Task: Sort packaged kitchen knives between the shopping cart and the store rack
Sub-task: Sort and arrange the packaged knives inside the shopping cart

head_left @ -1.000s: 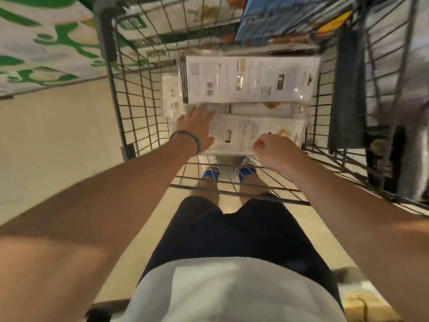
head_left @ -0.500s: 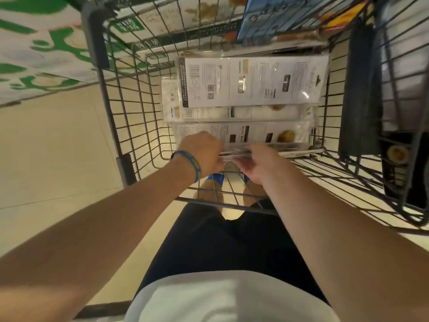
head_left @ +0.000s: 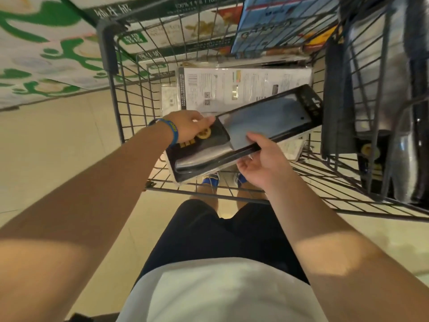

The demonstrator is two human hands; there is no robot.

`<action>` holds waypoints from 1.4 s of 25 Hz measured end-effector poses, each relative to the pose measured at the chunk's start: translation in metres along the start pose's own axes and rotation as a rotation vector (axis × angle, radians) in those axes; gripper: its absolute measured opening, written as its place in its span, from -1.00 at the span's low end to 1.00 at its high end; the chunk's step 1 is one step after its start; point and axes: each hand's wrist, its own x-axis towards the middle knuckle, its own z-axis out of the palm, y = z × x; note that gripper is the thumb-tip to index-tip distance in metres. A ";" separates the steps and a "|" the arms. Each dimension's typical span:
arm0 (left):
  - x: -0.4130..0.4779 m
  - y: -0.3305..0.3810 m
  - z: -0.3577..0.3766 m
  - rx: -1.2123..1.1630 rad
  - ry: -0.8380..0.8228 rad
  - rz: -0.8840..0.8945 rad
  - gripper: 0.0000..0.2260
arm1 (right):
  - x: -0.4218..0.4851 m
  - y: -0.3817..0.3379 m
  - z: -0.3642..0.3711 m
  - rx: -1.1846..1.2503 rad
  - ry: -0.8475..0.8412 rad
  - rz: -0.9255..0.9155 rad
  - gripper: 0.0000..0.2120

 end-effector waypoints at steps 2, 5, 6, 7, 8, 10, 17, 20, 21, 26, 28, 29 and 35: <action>-0.014 0.003 -0.002 -0.048 -0.012 0.028 -0.47 | -0.006 0.004 0.004 0.014 -0.038 -0.043 -0.65; -0.053 0.004 0.000 -0.351 0.083 0.034 -0.53 | -0.016 0.013 0.018 -0.001 -0.131 -0.118 -0.69; -0.066 0.005 0.006 -0.506 0.114 0.021 -0.56 | -0.019 0.016 0.024 -0.073 -0.130 -0.143 -0.68; -0.079 0.008 0.012 -0.650 0.149 -0.001 -0.58 | -0.024 0.017 0.030 -0.173 -0.093 -0.180 -0.68; -0.091 0.010 0.019 -0.725 0.193 -0.021 -0.57 | -0.030 0.018 0.035 -0.280 -0.042 -0.221 -0.70; -0.113 0.015 0.029 -0.693 0.254 -0.049 -0.51 | -0.052 0.013 0.043 -0.470 0.050 -0.299 -0.73; -0.161 0.047 0.004 -1.192 0.284 -0.016 -0.27 | -0.145 -0.025 0.011 -0.983 -0.174 -0.600 -0.67; -0.171 0.089 -0.015 -1.301 0.300 0.057 -0.35 | -0.180 -0.039 -0.002 -0.919 -0.135 -0.818 -0.82; -0.176 0.108 -0.020 -1.325 0.314 0.052 -0.35 | -0.191 -0.045 -0.004 -0.867 -0.128 -0.864 -0.82; -0.188 0.202 -0.020 -1.143 0.310 0.087 -0.32 | -0.236 -0.096 -0.046 -0.680 -0.043 -1.028 -0.65; -0.189 0.232 -0.010 -1.021 0.233 0.133 -0.28 | -0.248 -0.119 -0.079 -0.692 0.051 -1.115 -0.64; -0.188 0.246 -0.004 -0.927 0.221 0.148 -0.32 | -0.255 -0.131 -0.099 -0.689 0.097 -1.169 -0.69; -0.168 0.269 0.039 -0.436 0.212 0.097 -0.74 | -0.270 -0.190 -0.168 -0.845 0.522 -1.475 -0.75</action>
